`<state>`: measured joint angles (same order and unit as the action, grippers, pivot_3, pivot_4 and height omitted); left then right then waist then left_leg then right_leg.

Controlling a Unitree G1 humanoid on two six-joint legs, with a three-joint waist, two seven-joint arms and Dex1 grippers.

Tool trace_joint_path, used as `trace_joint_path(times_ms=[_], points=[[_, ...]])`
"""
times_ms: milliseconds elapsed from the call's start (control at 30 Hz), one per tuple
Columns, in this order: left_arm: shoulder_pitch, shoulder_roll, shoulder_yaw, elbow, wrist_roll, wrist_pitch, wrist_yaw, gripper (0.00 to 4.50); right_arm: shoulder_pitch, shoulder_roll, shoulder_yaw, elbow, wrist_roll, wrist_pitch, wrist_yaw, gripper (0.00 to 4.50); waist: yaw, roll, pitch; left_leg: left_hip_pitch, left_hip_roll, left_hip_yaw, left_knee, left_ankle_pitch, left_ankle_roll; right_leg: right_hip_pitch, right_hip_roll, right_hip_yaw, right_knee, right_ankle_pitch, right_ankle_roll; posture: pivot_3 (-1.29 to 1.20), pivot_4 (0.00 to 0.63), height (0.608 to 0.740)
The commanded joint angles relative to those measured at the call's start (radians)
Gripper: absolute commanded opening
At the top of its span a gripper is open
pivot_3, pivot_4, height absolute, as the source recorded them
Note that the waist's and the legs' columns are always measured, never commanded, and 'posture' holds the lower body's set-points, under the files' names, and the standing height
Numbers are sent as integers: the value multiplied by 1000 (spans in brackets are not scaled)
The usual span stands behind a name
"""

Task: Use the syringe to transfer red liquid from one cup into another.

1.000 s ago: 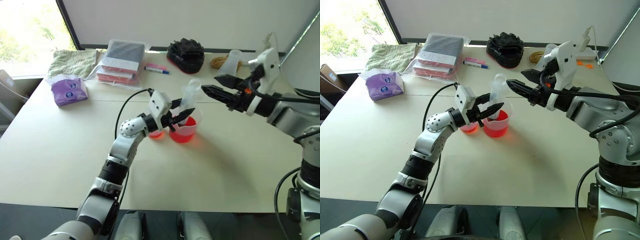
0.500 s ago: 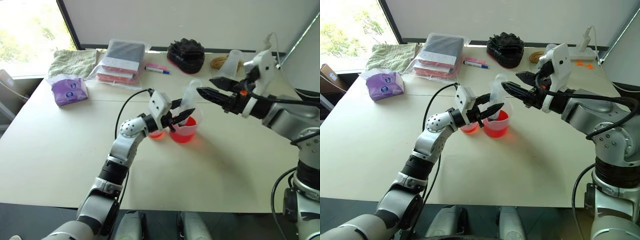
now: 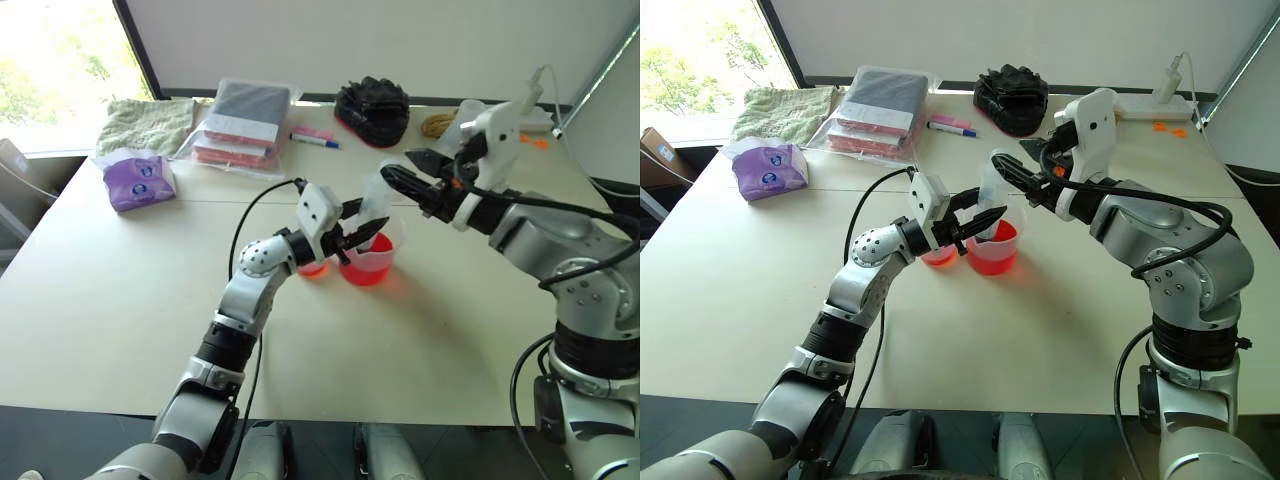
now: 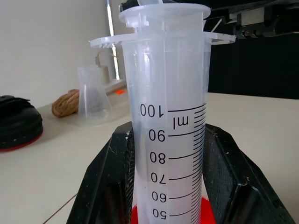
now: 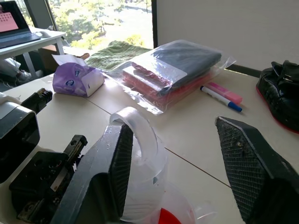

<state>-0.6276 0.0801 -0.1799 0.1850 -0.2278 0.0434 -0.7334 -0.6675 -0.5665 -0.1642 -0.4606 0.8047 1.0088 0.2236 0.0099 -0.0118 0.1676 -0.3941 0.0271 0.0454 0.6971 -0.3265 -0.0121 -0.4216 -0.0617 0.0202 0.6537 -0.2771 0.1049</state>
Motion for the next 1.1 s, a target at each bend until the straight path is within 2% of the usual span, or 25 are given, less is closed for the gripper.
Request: trace_joint_path(times_ms=[33, 100, 133, 600, 1100], points=[[1, -3, -5, -43, -4, -6, -4, 1508, -28, 17, -15, -26, -13, -21, -21, 1151, 0, 0, 0, 0, 0, 0, 0, 0, 0, 0, 0, 0, 0, 0, 0, 0, 150, 740], [-1, -5, -6, -40, -4, -6, -3, 1508, -28, 24, -15, -28, -16, -25, -23, 125, 0, 0, 0, 0, 0, 0, 0, 0, 0, 0, 0, 0, 0, 0, 0, 0, 150, 740], [-2, -5, -7, -39, -3, -6, -3, 1508, -29, 27, -15, -29, -17, -25, -23, 51, 0, 0, 0, 0, 0, 0, 0, 0, 0, 0, 0, 0, 0, 0, 0, 0, 150, 740], [7, -7, -15, -34, -9, -9, -23, 1508, -61, 71, -68, -38, 61, -24, -34, 51, -1, 0, 0, 0, 0, 0, 0, 0, 0, 0, 0, 0, 0, 0, 0, 0, 150, 740], [30, -6, -43, -25, -16, -6, -51, 1508, -131, 66, -113, 27, 99, -62, -42, 51, -1, 0, 0, 0, 1, 0, 0, 0, 0, 0, 0, 0, 0, 0, 0, 0, 150, 740]])
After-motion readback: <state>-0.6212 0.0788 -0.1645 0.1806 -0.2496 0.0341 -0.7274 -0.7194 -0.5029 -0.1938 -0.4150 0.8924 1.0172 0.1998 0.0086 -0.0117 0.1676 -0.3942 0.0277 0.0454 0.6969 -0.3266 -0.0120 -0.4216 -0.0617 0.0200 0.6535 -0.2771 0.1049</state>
